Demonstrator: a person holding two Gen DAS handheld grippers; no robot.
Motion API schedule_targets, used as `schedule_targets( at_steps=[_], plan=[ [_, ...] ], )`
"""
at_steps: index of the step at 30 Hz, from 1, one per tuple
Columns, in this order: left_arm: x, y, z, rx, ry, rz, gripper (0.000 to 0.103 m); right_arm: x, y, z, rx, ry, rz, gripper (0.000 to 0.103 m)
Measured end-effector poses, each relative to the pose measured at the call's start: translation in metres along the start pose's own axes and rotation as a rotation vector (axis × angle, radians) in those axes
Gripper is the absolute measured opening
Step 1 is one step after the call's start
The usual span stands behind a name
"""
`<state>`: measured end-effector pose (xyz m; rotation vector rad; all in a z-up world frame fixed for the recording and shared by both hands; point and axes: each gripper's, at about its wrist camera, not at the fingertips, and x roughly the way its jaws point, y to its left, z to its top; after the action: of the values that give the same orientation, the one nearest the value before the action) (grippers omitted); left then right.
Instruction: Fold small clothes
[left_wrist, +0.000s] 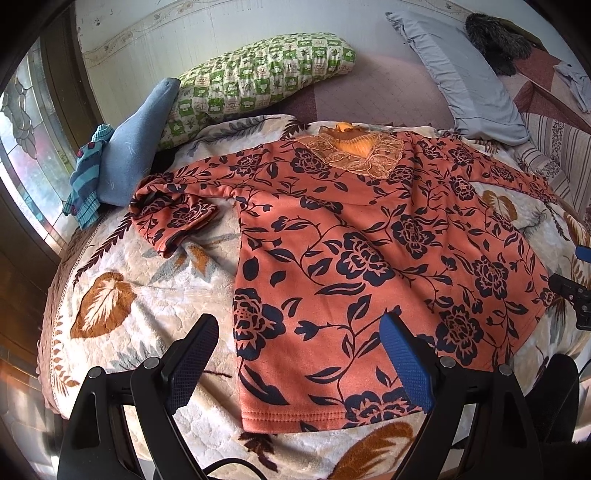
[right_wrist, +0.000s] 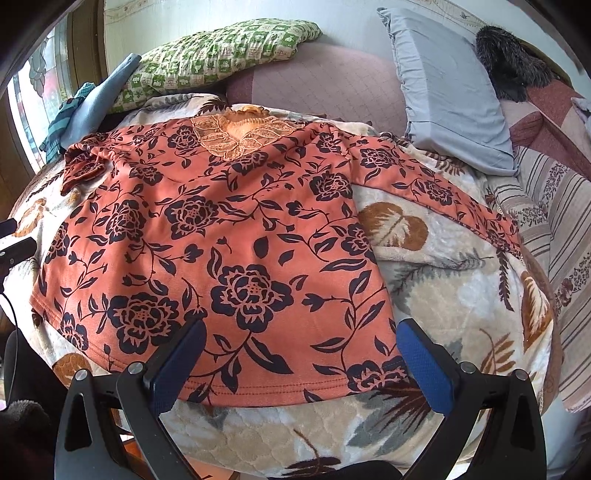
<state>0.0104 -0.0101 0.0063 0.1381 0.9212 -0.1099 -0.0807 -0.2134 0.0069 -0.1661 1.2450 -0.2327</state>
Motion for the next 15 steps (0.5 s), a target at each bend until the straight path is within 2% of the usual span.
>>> schedule_targets(
  at_steps=[3, 9, 12, 15],
  plan=[
    [0.007, 0.012, 0.004, -0.041, 0.012, 0.028, 0.089, 0.004, -0.011, 0.000, 0.030, 0.005, 0.007, 0.103],
    [0.016, 0.056, 0.011, -0.169, 0.010, 0.096, 0.089, 0.029, -0.076, -0.009, 0.247, 0.070, 0.017, 0.102],
    [0.028, 0.082, 0.009, -0.249, 0.051, 0.112, 0.089, 0.046, -0.109, -0.023, 0.353, 0.107, 0.012, 0.102],
    [0.046, 0.102, 0.006, -0.318, 0.107, 0.094, 0.089, 0.063, -0.123, -0.034, 0.390, 0.138, 0.013, 0.102]
  ],
)
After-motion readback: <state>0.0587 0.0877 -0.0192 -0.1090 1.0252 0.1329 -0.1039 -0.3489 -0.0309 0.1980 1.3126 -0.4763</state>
